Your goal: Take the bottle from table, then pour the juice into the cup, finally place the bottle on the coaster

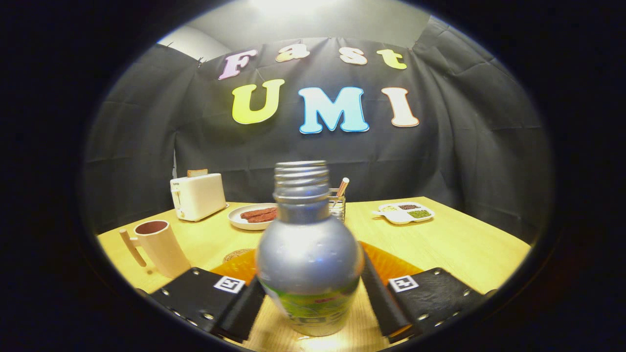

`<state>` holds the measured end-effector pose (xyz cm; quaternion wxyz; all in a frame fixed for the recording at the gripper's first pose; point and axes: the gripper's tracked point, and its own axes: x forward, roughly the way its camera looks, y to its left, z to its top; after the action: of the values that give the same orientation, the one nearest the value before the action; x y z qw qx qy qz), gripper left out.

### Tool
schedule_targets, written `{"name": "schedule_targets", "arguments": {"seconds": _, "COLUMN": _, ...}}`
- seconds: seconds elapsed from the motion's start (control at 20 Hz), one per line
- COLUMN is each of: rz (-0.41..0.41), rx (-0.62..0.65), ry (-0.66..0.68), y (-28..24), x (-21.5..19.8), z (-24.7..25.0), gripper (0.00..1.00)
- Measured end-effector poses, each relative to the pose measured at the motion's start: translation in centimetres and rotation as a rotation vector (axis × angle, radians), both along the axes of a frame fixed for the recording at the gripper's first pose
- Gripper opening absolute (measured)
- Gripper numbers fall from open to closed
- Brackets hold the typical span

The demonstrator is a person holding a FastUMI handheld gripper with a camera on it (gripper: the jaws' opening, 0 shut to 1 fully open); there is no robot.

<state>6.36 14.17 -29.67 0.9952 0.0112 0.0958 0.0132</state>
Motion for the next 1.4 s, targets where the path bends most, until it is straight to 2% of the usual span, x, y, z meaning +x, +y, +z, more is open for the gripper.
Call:
{"name": "schedule_targets", "arguments": {"seconds": 0.05, "rz": -0.01, "rx": -0.009, "ry": 0.002, "y": -0.2, "x": -0.1, "z": 0.2, "gripper": 0.84}}
{"name": "schedule_targets", "arguments": {"seconds": 0.35, "rz": 0.004, "rx": -0.06, "ry": 0.039, "y": 1.0, "x": 0.7, "z": 0.7, "gripper": 0.82}}
{"name": "schedule_targets", "arguments": {"seconds": 0.75, "rz": 0.052, "rx": -0.325, "ry": -0.002, "y": 3.6, "x": 3.2, "z": 4.2, "gripper": 0.82}}
{"name": "schedule_targets", "arguments": {"seconds": 1.4, "rz": 0.138, "rx": -0.67, "ry": -0.018, "y": 9.0, "x": 5.3, "z": 3.5, "gripper": 0.81}}
